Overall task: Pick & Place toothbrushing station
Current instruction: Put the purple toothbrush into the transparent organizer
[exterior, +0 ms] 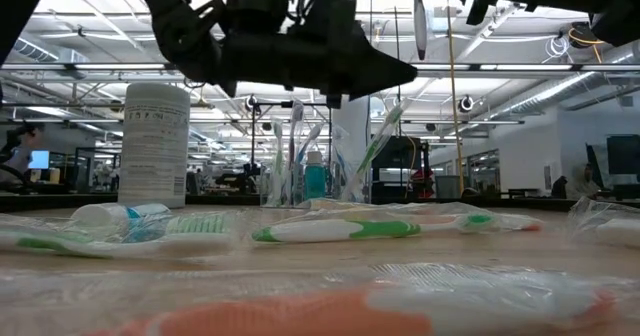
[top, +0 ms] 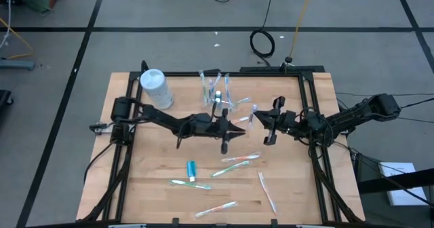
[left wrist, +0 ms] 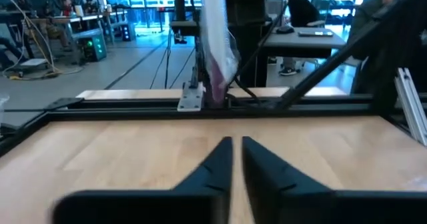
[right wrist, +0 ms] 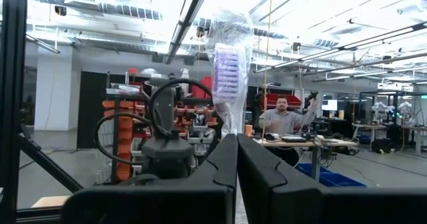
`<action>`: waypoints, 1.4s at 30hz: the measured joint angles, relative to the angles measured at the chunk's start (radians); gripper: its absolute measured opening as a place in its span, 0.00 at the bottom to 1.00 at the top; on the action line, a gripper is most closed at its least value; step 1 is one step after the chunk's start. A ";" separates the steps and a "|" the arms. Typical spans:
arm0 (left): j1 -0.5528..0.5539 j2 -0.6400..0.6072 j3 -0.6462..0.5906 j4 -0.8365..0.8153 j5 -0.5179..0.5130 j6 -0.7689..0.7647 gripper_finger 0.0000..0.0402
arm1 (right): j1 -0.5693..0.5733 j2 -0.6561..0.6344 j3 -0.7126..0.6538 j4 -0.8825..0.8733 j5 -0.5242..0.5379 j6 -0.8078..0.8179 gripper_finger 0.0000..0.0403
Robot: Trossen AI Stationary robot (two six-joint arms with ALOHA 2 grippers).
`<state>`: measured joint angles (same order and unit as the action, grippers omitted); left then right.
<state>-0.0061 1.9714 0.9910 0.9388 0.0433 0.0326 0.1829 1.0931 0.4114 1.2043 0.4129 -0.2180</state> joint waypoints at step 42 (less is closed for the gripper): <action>0.007 0.021 0.160 -0.078 -0.016 -0.032 0.03 | 0.000 -0.001 0.002 -0.060 0.004 0.021 0.00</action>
<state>0.0010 1.9926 1.1511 0.8606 0.0274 0.0010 0.1829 1.0924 0.4133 1.1446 0.4168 -0.1971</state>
